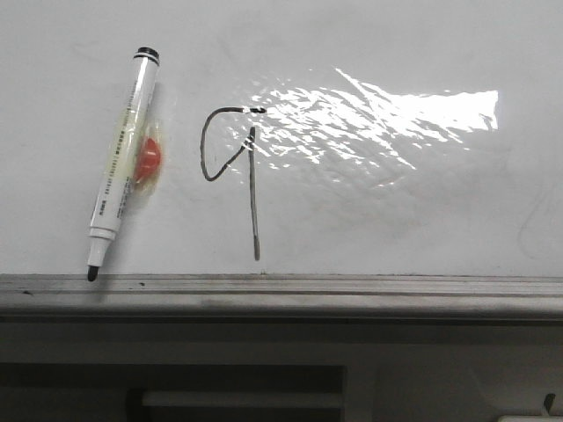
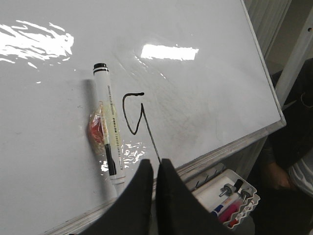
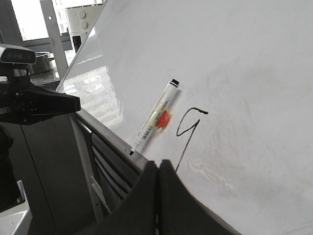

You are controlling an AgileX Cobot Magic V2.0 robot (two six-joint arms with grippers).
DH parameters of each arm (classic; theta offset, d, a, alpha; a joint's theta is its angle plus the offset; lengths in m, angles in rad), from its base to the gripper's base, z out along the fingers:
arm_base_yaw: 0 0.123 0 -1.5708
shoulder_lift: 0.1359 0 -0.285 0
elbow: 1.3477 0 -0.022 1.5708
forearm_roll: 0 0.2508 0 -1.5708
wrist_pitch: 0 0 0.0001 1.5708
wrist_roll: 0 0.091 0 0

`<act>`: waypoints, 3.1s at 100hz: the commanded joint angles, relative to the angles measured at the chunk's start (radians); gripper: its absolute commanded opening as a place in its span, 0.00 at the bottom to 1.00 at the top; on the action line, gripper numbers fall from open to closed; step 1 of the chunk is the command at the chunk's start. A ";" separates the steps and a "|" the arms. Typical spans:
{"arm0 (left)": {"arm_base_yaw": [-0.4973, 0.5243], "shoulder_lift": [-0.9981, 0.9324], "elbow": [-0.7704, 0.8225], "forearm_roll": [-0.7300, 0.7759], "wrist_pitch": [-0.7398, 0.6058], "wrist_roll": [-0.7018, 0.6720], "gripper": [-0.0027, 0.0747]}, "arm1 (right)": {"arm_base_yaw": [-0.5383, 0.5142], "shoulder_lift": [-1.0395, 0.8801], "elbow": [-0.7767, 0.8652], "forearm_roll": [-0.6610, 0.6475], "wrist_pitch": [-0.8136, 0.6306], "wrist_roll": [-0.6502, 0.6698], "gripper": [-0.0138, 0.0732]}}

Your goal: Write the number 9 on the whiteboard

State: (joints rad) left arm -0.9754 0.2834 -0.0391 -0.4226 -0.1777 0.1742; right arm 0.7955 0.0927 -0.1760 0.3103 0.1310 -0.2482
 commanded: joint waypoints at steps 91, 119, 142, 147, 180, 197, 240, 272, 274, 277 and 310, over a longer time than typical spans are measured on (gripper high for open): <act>0.838 -0.315 0.059 0.423 0.387 -0.153 0.01 | 0.002 0.007 -0.026 -0.010 -0.075 -0.015 0.09; 0.865 -0.316 0.059 0.440 0.465 -0.153 0.01 | 0.002 0.007 -0.026 -0.010 -0.075 -0.015 0.09; 0.865 -0.316 0.059 0.440 0.463 -0.153 0.01 | 0.002 0.007 -0.026 -0.010 -0.075 -0.015 0.09; 0.865 -0.316 0.059 0.440 0.463 -0.153 0.01 | 0.002 0.007 -0.026 -0.010 -0.075 -0.015 0.09; 0.865 -0.316 0.059 0.440 0.463 -0.153 0.01 | 0.002 0.007 -0.026 -0.010 -0.075 -0.015 0.09; 0.865 -0.316 0.059 0.440 0.463 -0.153 0.01 | -0.012 -0.004 0.006 -0.010 -0.101 -0.015 0.09; 0.865 -0.314 0.059 0.438 0.462 -0.153 0.01 | -0.283 -0.006 0.215 -0.264 -0.545 0.017 0.09; 0.865 -0.314 0.059 0.438 0.462 -0.153 0.01 | -0.736 -0.043 0.215 -0.377 -0.131 0.310 0.09; 0.865 -0.314 0.059 0.438 0.462 -0.153 0.01 | -0.764 -0.046 0.215 -0.377 -0.100 0.310 0.09; 0.865 -0.314 0.059 0.438 0.462 -0.153 0.01 | -0.799 -0.056 0.215 -0.377 -0.032 0.310 0.09; 0.865 -0.314 0.059 0.438 0.460 -0.153 0.01 | -0.947 -0.120 0.215 -0.378 0.185 0.310 0.09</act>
State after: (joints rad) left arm -0.1142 -0.0043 0.0009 0.0160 0.3340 0.0298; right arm -0.1442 -0.0099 0.0112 -0.0534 0.3245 0.0593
